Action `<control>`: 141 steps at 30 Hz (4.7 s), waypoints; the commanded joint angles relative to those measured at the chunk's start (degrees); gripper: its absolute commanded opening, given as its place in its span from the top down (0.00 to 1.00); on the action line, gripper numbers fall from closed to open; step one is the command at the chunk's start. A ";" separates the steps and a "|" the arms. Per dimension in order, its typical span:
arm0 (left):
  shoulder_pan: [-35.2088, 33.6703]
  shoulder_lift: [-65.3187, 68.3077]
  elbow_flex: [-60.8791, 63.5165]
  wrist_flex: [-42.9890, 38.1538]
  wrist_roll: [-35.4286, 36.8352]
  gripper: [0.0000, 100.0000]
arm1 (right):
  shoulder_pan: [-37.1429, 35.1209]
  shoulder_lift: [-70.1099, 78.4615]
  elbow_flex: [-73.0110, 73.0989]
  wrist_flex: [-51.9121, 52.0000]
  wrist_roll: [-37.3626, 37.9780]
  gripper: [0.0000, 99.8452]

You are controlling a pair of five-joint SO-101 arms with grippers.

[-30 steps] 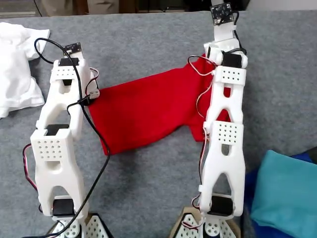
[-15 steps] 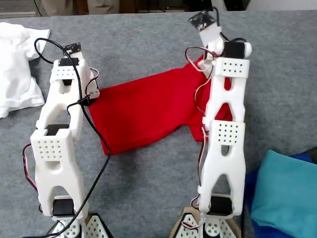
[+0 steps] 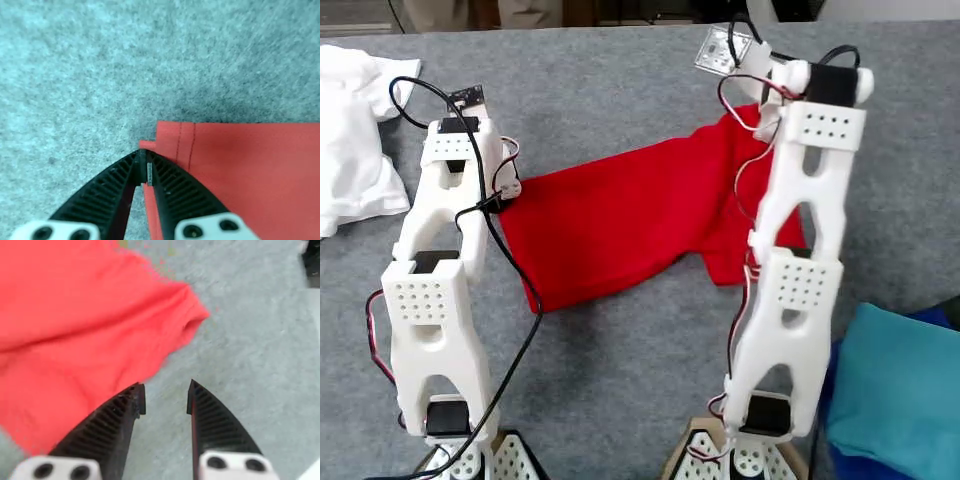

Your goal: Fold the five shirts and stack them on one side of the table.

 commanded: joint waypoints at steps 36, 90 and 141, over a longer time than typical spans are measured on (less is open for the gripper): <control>-2.20 0.22 -0.79 0.18 -0.09 0.98 | 2.68 -46.64 117.23 -55.03 31.74 0.75; -2.29 0.22 -0.79 0.26 -0.09 0.98 | -6.11 -13.23 46.29 -39.74 28.22 0.99; -2.11 0.22 -1.32 0.00 0.00 0.98 | 1.27 0.13 9.54 -4.40 -4.57 0.94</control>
